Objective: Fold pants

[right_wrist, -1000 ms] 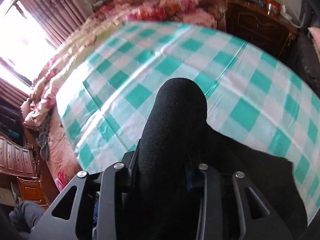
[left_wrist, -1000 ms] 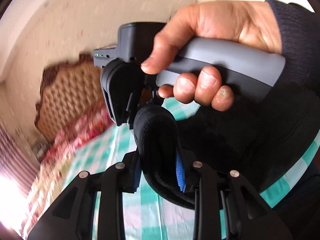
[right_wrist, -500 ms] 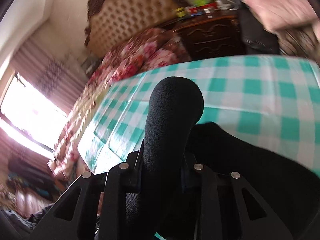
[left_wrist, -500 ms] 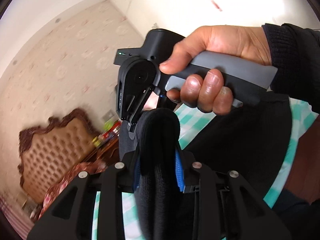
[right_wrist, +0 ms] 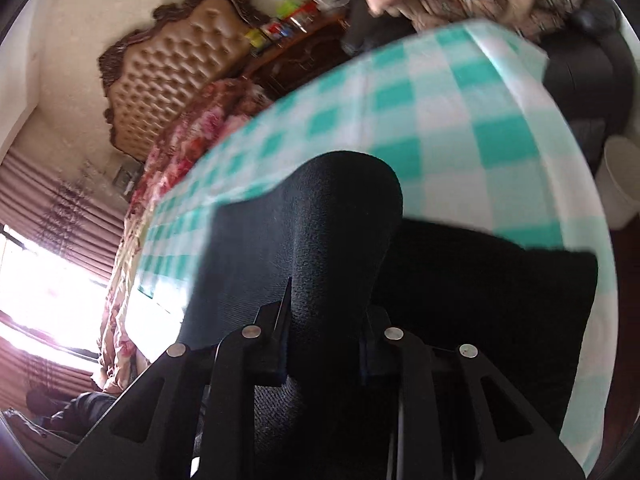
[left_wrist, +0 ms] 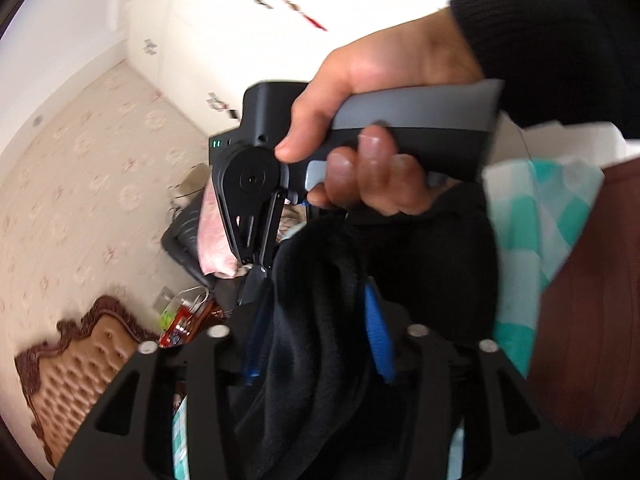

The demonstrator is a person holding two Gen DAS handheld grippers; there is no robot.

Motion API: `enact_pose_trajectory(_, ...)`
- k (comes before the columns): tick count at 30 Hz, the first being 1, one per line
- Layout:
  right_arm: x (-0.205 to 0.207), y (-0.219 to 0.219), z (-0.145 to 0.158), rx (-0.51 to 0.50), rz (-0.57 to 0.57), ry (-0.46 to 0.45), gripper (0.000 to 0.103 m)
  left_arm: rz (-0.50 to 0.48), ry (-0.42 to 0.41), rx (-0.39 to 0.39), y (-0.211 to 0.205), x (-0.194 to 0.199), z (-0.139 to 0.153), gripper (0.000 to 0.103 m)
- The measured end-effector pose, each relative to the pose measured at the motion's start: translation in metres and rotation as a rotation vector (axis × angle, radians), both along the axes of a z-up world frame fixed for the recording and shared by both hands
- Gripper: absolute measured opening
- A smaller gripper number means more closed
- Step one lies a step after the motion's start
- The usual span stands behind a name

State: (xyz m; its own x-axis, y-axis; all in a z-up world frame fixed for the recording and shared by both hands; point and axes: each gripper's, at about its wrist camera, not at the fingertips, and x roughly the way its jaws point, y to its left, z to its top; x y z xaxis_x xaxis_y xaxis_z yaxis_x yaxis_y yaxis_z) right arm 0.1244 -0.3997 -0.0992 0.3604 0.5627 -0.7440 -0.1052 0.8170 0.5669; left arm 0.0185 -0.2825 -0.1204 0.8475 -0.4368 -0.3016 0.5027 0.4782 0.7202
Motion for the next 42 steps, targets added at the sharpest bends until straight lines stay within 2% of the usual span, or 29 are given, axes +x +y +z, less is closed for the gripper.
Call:
enact_pose_trajectory(2,0.0,-0.006,-0.015,0.0,0.011,0.02,0.024,-0.022,-0.03,0.013,0.005,-0.004,-0.004,0.069)
enact_pose_trajectory(3,-0.001,-0.006,-0.019,0.0,0.016,0.023,0.025,-0.023,-0.053,0.023,0.007,-0.005,-0.007,0.071)
enact_pose_trajectory(5,-0.002,-0.006,-0.019,-0.008,0.037,0.016,0.026,-0.012,-0.041,0.044,0.011,0.0,-0.009,0.071)
enact_pose_trajectory(7,-0.002,-0.006,-0.018,-0.037,0.044,0.029,0.031,0.0,-0.014,0.08,0.007,0.003,-0.014,0.071)
enact_pose_trajectory(11,-0.002,-0.007,-0.012,-0.071,0.072,0.029,0.042,0.016,0.003,0.11,0.026,0.016,-0.019,0.071)
enact_pose_trajectory(14,-0.001,-0.004,-0.01,-0.096,0.091,0.036,0.043,0.041,0.028,0.156,0.033,0.012,-0.029,0.071)
enact_pose_trajectory(15,0.0,-0.003,-0.009,-0.101,0.095,0.039,0.043,0.042,0.031,0.183,0.04,0.009,-0.042,0.071)
enact_pose_trajectory(18,0.001,-0.003,-0.009,-0.101,0.095,0.047,0.043,0.052,0.001,0.22,0.039,0.002,-0.055,0.071)
enact_pose_trajectory(19,0.002,-0.003,-0.011,-0.1,0.093,0.048,0.043,0.06,-0.009,0.221,0.04,0.001,-0.055,0.068)
enact_pose_trajectory(20,0.003,-0.004,-0.012,-0.1,0.09,0.049,0.043,0.074,-0.01,0.222,0.04,0.006,-0.056,0.059)
enact_pose_trajectory(22,0.002,-0.002,-0.012,-0.107,0.08,0.049,0.043,0.103,0.02,0.228,0.041,0.015,-0.059,0.05)
enact_pose_trajectory(24,0.002,0.001,-0.012,-0.122,0.072,0.043,0.042,0.101,0.007,0.248,0.04,0.021,-0.065,0.041)
enact_pose_trajectory(26,0.0,0.005,-0.006,-0.133,0.057,0.024,0.032,0.09,-0.005,0.253,0.036,0.018,-0.063,0.026)
enact_pose_trajectory(27,-0.002,0.005,0.002,-0.131,0.063,0.006,0.025,0.088,-0.022,0.24,0.037,0.017,-0.058,0.025)
enact_pose_trajectory(30,-0.011,0.004,0.035,-0.147,0.076,-0.082,0.023,0.087,-0.084,0.208,0.037,0.014,-0.04,0.023)
enact_pose_trajectory(34,-0.021,-0.007,0.066,-0.204,0.066,-0.143,0.023,0.046,-0.097,0.191,0.028,0.012,-0.02,0.023)
enact_pose_trajectory(38,-0.03,-0.026,0.068,-0.239,0.027,-0.145,0.023,-0.001,-0.112,0.193,0.014,0.01,-0.018,0.023)
enact_pose_trajectory(42,-0.031,-0.043,0.041,-0.236,-0.022,-0.098,0.023,-0.051,-0.069,0.228,0.0,0.013,-0.036,0.023)
